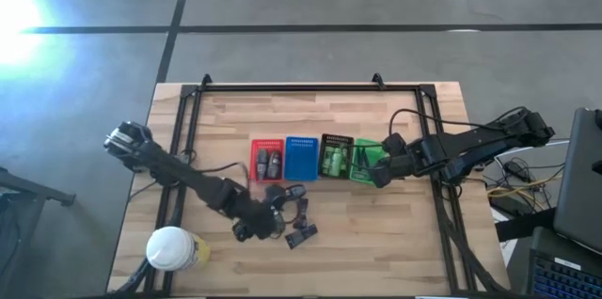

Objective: Pick & Place Travel size toiletries
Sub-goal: Put the deodorant into the red bin

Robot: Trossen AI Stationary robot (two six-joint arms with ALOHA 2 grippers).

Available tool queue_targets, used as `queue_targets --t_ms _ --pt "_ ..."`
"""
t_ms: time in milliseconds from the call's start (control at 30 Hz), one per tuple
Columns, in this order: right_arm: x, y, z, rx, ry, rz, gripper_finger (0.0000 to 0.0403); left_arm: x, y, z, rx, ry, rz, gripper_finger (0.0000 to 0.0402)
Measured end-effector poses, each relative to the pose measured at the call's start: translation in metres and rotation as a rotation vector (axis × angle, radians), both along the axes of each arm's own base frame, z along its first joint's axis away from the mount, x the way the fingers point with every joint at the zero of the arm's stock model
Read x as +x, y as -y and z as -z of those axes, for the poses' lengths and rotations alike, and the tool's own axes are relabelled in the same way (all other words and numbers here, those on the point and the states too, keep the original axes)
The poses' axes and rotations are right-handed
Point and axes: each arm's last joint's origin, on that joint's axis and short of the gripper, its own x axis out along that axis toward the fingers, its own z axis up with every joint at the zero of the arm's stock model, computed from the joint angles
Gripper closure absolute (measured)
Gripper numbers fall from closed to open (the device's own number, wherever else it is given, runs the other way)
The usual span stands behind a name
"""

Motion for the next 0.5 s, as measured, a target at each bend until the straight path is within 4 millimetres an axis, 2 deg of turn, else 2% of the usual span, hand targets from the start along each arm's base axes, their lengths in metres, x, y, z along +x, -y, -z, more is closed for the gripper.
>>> queue_targets --t_ms 233,500 --pt "0.000 0.000 0.000 0.016 0.004 0.020 0.0097 0.017 -0.012 0.027 -0.034 -0.125 0.130 0.0045" --pt "0.000 0.000 0.000 0.019 0.008 0.034 0.0097 0.033 -0.024 0.056 -0.061 -0.198 0.121 0.0055"
